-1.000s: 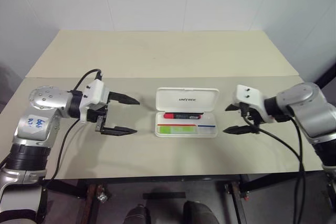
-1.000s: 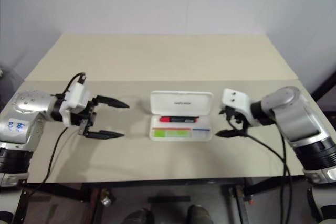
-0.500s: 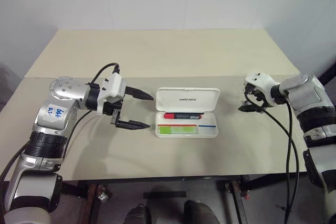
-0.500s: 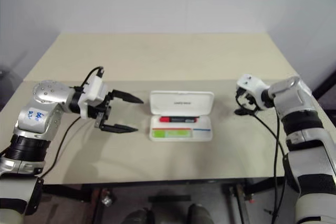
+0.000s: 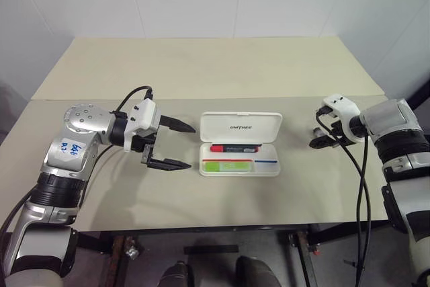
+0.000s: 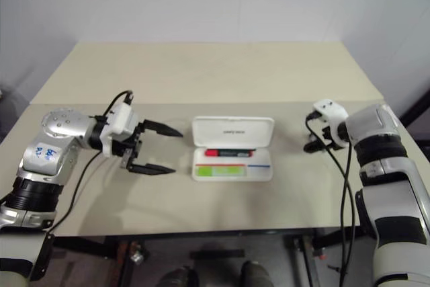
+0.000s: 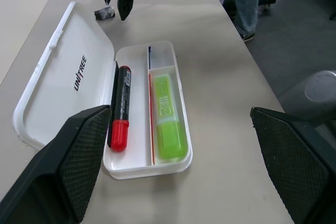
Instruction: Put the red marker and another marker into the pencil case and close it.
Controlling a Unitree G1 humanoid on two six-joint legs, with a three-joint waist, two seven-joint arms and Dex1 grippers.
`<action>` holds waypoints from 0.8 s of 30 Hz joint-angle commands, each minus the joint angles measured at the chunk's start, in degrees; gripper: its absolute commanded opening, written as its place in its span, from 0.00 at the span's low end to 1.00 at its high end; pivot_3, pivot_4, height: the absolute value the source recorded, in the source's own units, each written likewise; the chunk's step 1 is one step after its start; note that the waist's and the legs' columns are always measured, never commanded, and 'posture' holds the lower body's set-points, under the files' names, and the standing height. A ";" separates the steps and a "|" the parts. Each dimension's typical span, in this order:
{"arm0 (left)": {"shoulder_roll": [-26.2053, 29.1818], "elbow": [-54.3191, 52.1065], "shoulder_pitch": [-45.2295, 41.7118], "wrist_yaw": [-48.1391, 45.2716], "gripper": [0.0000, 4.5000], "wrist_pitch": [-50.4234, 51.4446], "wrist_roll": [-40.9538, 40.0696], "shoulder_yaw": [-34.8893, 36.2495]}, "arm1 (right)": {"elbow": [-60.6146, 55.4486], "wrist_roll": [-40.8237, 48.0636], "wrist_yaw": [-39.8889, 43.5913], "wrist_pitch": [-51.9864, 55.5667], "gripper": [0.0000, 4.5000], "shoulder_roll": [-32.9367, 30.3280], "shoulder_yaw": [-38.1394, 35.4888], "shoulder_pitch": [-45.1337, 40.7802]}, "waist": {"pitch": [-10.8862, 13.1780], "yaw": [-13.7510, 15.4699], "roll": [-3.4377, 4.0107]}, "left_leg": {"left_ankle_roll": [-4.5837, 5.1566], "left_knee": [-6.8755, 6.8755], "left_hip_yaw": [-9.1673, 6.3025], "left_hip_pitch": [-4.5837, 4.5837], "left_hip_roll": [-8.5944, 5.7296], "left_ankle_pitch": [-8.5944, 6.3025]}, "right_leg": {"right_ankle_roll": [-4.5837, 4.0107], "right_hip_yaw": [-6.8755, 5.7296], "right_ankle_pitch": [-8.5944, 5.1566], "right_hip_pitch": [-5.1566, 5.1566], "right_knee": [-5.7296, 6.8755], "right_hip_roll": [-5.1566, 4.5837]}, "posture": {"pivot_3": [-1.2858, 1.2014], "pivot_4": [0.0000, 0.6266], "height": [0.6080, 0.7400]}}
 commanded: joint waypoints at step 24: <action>1.46 -3.01 -1.06 2.59 1.00 2.79 -1.55 3.41 | 20.33 0.09 -14.33 -10.26 0.48 4.83 -6.21 -6.13 | -0.01 -0.31 -0.02 | 0.03 0.11 0.21 0.11 -0.01 0.01 | 0.14 0.30 0.09 -0.05 0.02 0.00 | 0.52 0.24 1.00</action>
